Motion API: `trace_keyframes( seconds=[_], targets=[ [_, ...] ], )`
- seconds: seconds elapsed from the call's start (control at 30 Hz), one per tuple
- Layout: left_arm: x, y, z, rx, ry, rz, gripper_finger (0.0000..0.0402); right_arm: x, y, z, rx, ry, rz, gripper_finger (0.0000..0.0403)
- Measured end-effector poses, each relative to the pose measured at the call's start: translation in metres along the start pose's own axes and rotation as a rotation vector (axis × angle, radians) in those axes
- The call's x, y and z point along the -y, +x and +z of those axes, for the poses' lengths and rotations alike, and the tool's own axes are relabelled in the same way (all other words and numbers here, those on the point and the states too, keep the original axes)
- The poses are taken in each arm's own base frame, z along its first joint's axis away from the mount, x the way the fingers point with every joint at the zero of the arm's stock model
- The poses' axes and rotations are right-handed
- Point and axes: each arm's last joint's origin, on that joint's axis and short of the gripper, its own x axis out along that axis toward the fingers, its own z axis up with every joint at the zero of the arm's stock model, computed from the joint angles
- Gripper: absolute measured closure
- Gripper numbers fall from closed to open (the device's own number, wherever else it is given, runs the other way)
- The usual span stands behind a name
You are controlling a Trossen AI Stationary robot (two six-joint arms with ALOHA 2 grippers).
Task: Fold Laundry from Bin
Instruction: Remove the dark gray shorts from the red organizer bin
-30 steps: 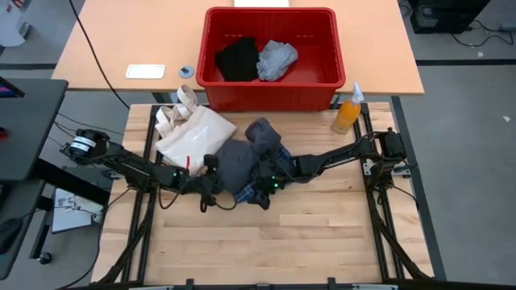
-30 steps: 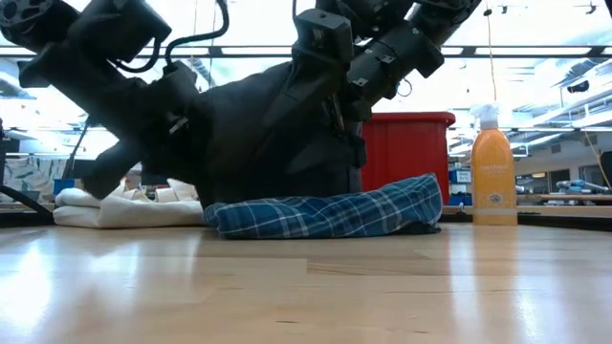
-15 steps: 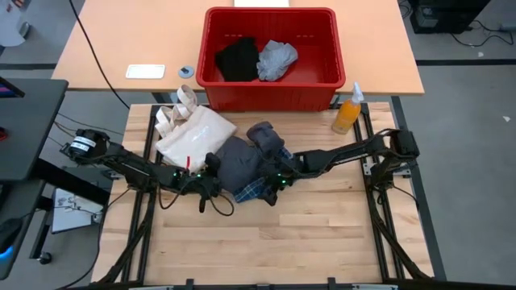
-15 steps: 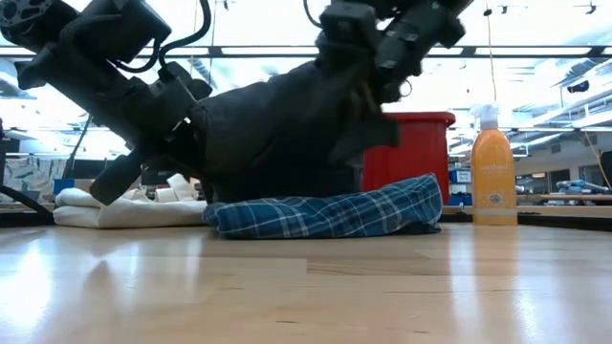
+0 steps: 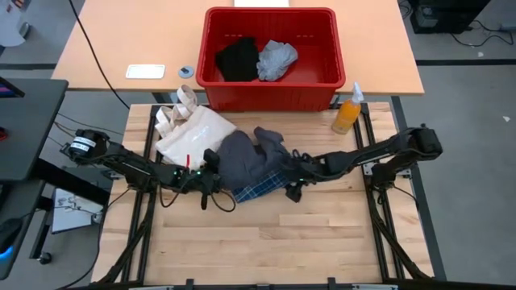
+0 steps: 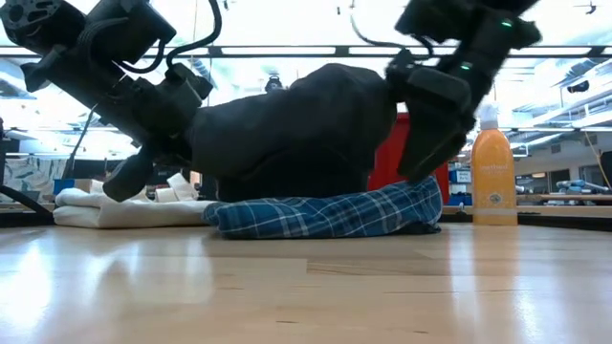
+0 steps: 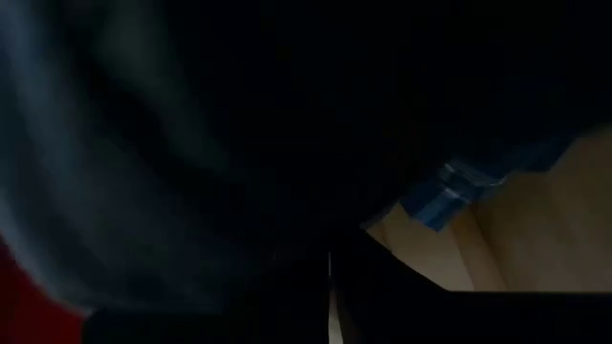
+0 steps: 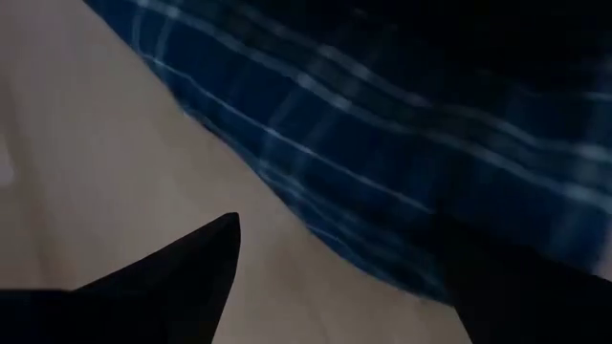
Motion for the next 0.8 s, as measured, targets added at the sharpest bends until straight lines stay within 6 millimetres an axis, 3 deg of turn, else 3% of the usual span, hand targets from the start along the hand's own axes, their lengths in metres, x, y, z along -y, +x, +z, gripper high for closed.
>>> trace_keyframes(
  seconds=[0.27,0.57,0.8],
  targets=[
    [-0.002,0.0,0.005,0.07,-0.068,-0.021,0.0391,0.037,-0.004,-0.009,0.197,-0.036,-0.125,0.0056],
    [-0.002,0.0,0.007,0.112,-0.159,-0.062,0.0389,0.054,0.028,0.004,0.246,-0.177,-0.066,0.0056],
    [-0.002,0.0,0.007,0.117,-0.184,-0.061,0.0388,0.057,0.011,0.028,0.353,-0.221,-0.175,0.0056]
  ],
)
